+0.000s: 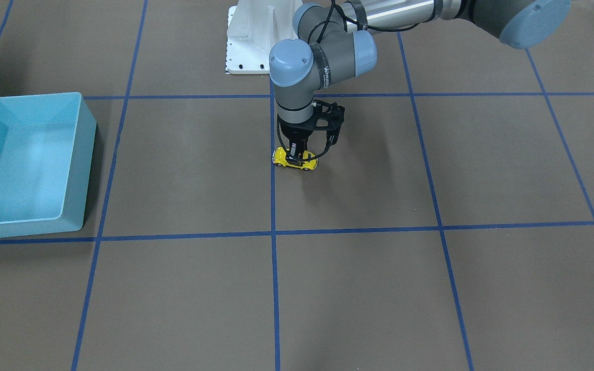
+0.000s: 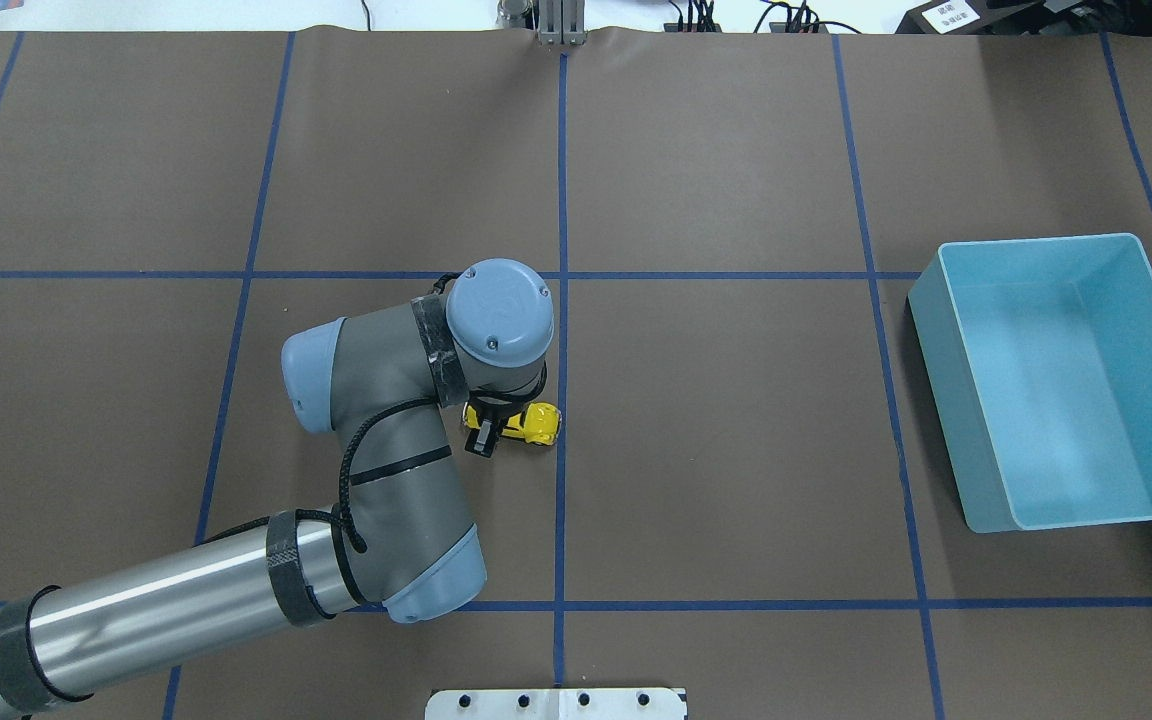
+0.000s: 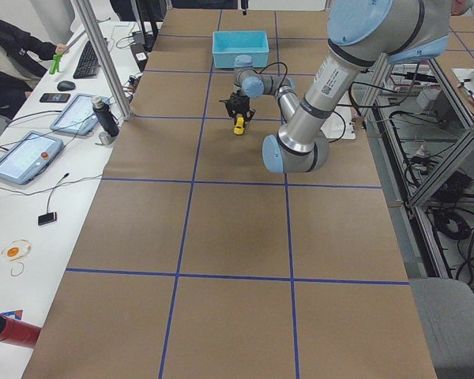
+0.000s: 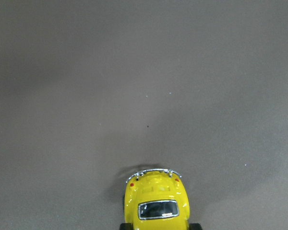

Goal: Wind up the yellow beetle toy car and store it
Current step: 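Press the car down and drag it backward with the left gripper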

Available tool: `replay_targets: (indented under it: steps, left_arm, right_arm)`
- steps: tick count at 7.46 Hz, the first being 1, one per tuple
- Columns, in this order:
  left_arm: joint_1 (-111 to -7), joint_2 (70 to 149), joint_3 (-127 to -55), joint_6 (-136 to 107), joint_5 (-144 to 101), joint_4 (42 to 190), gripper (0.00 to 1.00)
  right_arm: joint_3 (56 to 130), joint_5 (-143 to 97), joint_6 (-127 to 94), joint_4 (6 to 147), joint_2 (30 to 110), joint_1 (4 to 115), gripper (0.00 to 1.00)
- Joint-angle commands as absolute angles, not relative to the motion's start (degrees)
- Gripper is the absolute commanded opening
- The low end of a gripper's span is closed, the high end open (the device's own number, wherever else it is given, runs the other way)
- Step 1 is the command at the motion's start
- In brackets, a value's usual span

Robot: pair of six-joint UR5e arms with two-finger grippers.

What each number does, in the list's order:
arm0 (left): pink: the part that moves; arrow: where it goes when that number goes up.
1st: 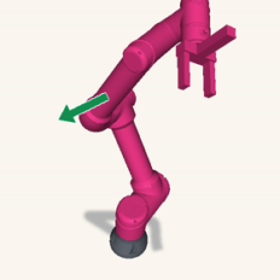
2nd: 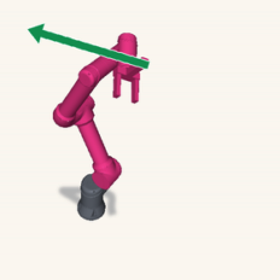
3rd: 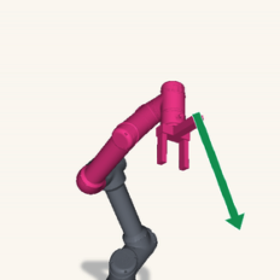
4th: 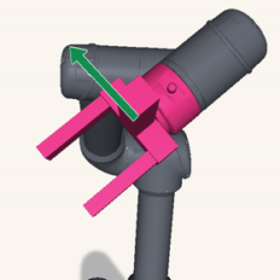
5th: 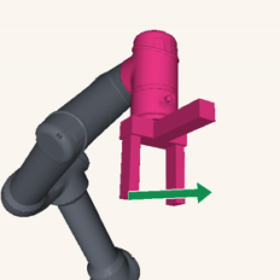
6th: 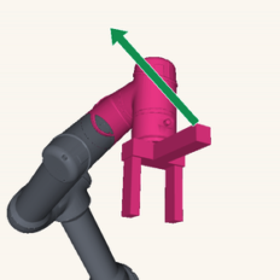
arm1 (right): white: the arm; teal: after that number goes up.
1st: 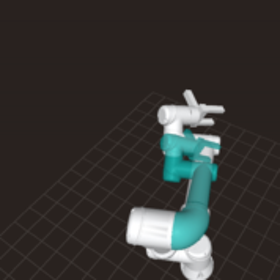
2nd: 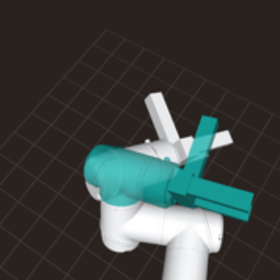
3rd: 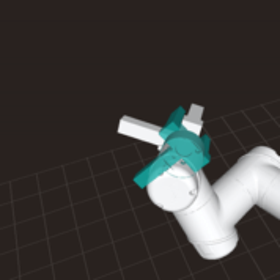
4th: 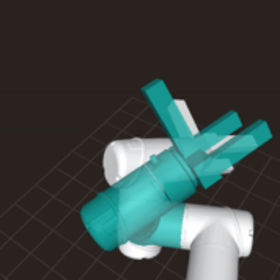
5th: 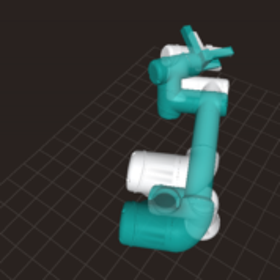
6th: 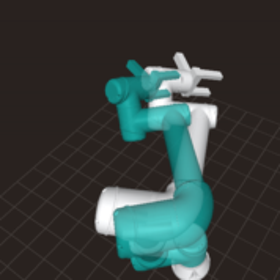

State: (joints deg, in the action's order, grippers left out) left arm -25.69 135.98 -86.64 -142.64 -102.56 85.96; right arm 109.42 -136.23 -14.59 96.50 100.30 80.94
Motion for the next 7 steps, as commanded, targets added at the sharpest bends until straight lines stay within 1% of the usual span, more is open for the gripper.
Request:
replay_targets:
  steps: [1,7]
  left_arm:
    - [-25.75,134.48,-88.41,-141.94,-102.57,85.96,0.19]
    - [-26.28,134.03,-88.51,-140.98,-102.57,85.96,0.16]
  right_arm:
    - [109.42,-136.23,-14.59,96.42,100.55,80.95,1.00]
    - [109.51,-136.23,-14.59,96.42,100.55,80.95,1.00]
